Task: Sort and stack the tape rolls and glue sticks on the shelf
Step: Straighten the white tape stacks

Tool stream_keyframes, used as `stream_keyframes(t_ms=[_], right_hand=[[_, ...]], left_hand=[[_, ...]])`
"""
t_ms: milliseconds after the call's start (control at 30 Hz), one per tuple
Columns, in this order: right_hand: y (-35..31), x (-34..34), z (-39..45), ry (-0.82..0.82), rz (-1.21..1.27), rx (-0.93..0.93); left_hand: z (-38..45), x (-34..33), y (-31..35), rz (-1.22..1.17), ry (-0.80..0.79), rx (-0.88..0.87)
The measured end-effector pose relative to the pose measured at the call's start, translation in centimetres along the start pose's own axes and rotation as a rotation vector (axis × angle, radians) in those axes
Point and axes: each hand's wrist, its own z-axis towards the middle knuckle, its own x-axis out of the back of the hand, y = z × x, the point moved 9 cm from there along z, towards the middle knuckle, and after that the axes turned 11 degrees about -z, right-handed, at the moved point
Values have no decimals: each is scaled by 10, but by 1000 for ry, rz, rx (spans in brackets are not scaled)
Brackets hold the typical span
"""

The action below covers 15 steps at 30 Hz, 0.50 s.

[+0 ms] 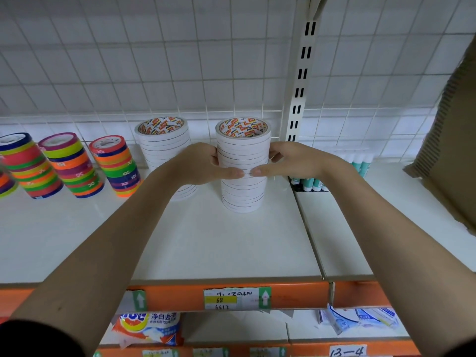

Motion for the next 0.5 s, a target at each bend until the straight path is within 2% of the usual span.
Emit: stream_keyframes(t_ms=[133,300,500], right_hand=[[1,-12,0,-96,-25,-5],[4,-12,1,-68,-49,-14],[9,-20,1,-136,-144,-36]], left_hand=[[2,1,1,0,4,2],[1,0,0,-8,4,5],[1,1,-4,165,-32,31]])
